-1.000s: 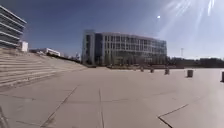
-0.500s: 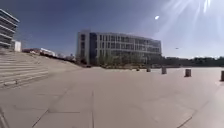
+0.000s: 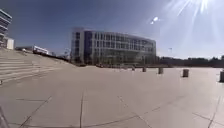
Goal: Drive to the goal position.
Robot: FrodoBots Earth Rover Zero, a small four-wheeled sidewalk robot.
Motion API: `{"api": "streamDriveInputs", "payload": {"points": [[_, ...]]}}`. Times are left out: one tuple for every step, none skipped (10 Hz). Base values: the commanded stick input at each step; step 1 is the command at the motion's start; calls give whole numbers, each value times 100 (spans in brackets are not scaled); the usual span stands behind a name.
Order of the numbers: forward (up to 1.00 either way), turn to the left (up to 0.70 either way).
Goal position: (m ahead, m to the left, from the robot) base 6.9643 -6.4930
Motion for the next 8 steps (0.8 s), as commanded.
{"api": "streamDriveInputs", "payload": {"points": [[70, 0], [70, 0], [70, 0], [70, 0], [70, 0], [70, 0], [70, 0], [70, 0]]}}
